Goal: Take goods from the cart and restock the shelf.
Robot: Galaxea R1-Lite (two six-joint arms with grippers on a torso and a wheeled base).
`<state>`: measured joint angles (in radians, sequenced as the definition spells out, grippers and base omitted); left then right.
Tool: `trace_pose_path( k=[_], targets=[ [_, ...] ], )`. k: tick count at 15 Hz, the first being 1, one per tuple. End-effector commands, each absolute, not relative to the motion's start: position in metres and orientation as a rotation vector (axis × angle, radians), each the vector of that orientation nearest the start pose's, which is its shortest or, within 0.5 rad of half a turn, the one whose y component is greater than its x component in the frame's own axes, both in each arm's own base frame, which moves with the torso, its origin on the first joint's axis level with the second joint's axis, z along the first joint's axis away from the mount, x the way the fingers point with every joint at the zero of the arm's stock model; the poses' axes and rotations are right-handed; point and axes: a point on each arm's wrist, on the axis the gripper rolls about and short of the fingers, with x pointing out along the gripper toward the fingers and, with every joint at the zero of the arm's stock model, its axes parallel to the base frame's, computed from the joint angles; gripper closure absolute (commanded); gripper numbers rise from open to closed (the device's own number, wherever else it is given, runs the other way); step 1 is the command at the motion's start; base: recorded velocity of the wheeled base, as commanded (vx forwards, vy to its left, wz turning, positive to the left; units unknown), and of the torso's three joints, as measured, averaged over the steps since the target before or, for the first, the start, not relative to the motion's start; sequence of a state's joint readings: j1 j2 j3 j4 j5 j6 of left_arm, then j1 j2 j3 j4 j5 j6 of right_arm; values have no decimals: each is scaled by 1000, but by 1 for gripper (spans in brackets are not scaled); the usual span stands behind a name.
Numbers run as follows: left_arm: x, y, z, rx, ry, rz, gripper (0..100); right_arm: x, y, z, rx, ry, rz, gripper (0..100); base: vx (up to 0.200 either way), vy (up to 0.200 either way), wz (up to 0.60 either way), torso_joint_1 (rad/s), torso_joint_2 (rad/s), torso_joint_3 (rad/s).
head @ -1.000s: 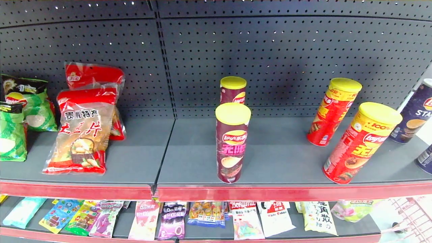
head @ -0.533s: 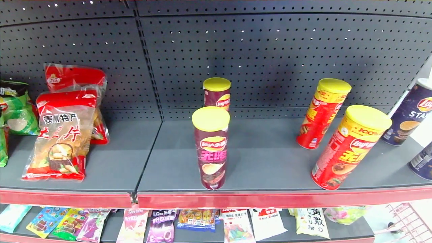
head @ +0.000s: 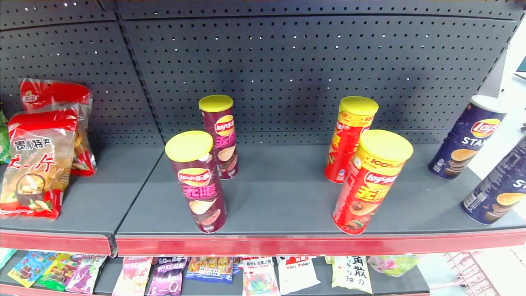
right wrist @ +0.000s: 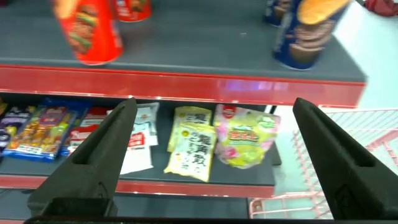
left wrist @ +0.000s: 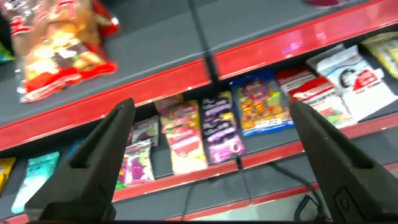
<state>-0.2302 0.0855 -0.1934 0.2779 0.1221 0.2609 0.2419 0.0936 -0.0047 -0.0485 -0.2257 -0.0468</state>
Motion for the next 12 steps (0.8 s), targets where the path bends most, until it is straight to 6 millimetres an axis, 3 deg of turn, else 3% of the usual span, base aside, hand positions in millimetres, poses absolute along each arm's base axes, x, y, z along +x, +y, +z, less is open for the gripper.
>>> trace_pose_path(
  k=[1, 8, 12],
  targets=[
    [-30, 10, 102, 291, 157, -129, 0, -14, -9, 84, -57, 40, 18, 0, 0, -200, 0, 7, 7, 2],
    [-30, 10, 100, 294, 166, -130, 0, -14, -9, 84, -57, 40, 19, 0, 0, -200, 0, 3, 1, 3],
    [-29, 10, 100, 304, 154, -128, 0, -14, -9, 84, -54, 35, 25, 0, 0, 0, 0, 0, 0, 0]
  ],
)
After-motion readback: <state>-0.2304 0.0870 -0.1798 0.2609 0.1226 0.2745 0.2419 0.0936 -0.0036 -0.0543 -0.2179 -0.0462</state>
